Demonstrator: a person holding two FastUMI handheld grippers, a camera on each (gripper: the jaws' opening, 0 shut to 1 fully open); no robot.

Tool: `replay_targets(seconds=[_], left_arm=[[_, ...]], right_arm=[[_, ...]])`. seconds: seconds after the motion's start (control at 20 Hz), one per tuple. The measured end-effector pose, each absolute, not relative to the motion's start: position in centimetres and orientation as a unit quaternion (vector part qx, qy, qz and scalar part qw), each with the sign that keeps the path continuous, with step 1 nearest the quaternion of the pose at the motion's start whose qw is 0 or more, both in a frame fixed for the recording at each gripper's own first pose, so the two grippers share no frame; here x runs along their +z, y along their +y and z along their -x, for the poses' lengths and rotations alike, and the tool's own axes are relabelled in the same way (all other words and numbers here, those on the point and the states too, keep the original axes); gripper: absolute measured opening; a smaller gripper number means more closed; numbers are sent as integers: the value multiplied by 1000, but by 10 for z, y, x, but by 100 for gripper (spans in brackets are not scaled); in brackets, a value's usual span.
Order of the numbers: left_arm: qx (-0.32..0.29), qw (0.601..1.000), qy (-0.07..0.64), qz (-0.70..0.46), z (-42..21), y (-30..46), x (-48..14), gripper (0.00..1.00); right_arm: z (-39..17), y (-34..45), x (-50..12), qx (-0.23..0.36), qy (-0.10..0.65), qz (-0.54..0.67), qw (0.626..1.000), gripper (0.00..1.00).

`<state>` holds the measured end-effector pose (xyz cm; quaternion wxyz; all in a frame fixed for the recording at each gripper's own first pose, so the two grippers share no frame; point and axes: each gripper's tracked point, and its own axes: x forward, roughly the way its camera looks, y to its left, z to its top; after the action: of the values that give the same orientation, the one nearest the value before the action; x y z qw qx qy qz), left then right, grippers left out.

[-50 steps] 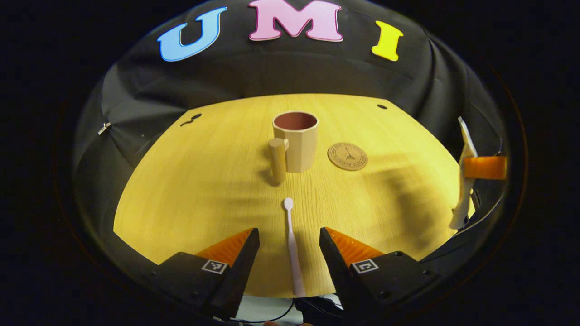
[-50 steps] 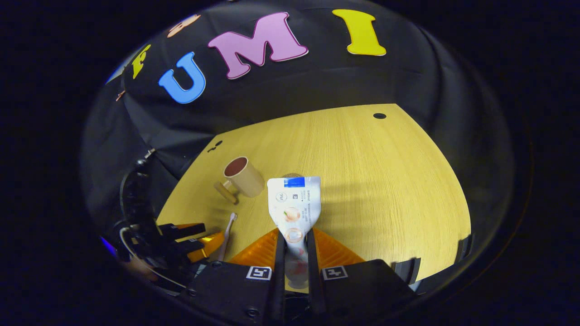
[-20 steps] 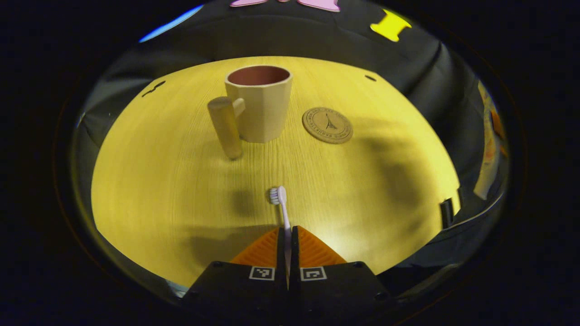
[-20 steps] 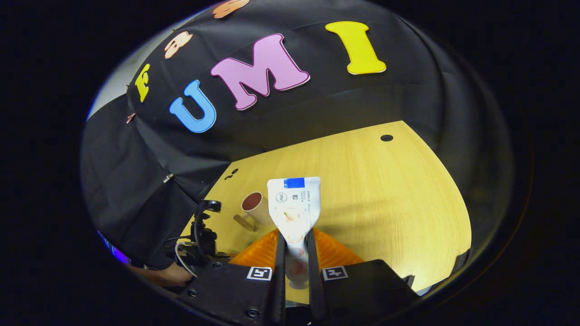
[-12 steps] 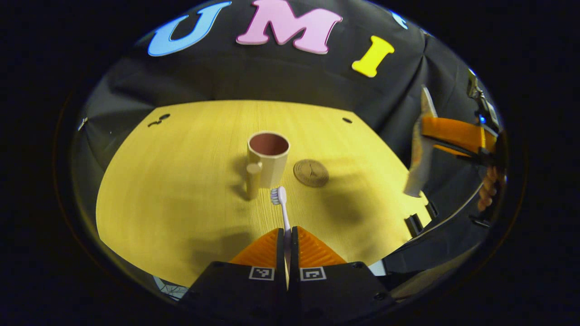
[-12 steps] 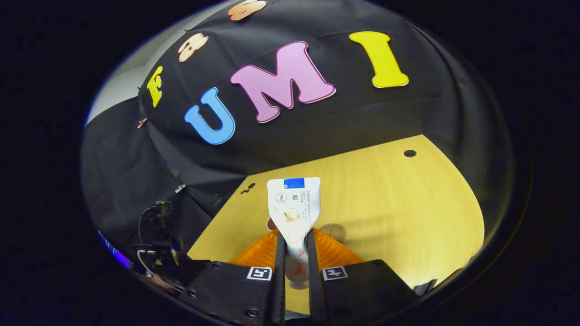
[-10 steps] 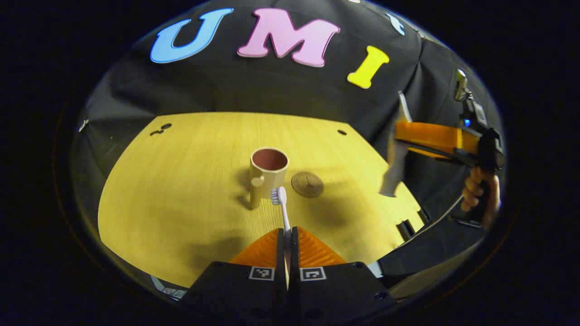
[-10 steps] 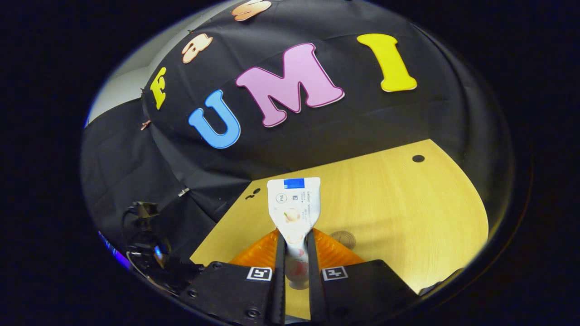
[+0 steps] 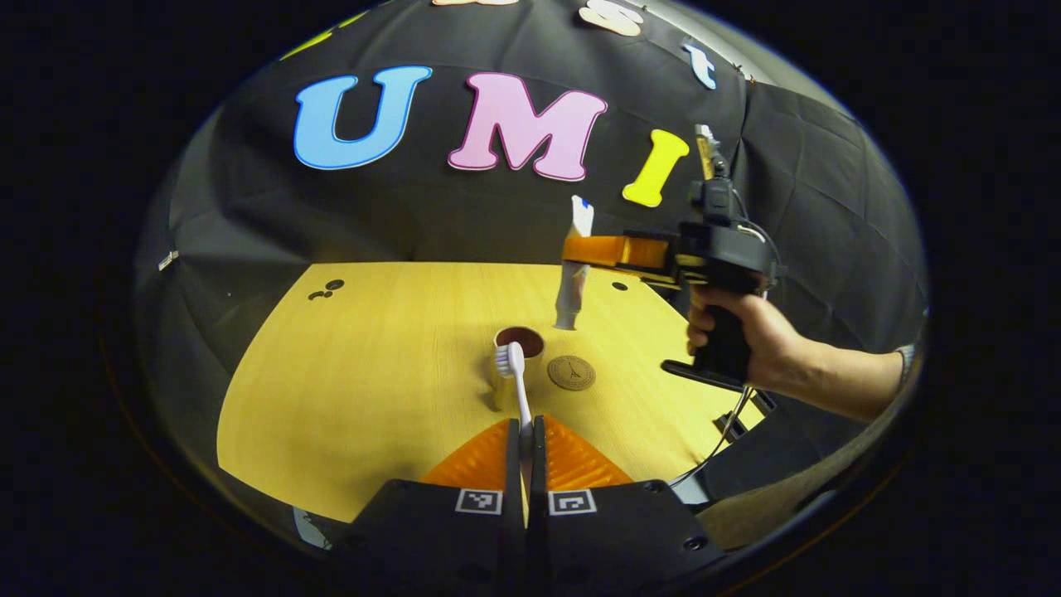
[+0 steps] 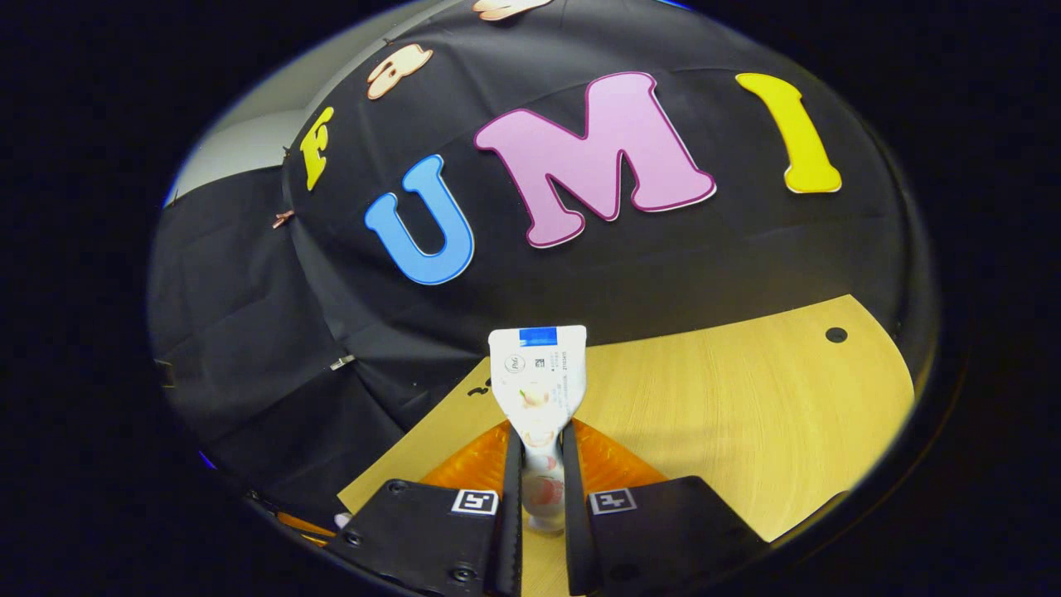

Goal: Put the toothbrush and toothpaste on the desktop into the cup, then pick up the cup and place it on the coaster on the desktop.

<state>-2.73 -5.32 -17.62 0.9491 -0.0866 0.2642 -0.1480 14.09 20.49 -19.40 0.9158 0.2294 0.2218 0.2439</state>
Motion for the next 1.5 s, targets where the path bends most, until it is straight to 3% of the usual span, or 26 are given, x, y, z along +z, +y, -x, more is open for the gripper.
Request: replay_targets(seconds=[0.55,0.85,0.9,0.95,1.1,1.15,1.2,1.25,1.4,1.45,1.5], left_arm=[[-92,954,265,108,45,-1,-182,6],[-84,953,269,108,49,5,-183,6],[-83,953,270,110,50,4,-182,6],[-83,952,271,112,50,3,-182,6],[-83,953,267,112,47,0,-177,6],[-84,954,265,113,45,-2,-173,6],[-85,955,262,114,42,-5,-171,6],[-85,955,259,115,38,-7,-167,6],[-93,958,246,117,26,-15,-156,6],[-96,959,240,116,20,-18,-150,6],[-100,960,234,114,14,-21,-146,6]], right_arm=[[-176,241,-277,237,275,-175,915,25],[-167,246,-303,236,301,-155,911,27],[-165,248,-305,237,304,-160,909,15],[-164,248,-308,236,311,-161,906,31],[-153,243,-306,234,321,-154,905,41],[-150,244,-300,236,318,-157,905,34],[-147,243,-294,239,317,-160,904,54],[-143,242,-291,241,317,-163,903,59],[-126,232,-280,245,322,-161,900,61],[-119,228,-279,247,324,-159,899,45],[-112,224,-278,247,328,-161,897,61]])
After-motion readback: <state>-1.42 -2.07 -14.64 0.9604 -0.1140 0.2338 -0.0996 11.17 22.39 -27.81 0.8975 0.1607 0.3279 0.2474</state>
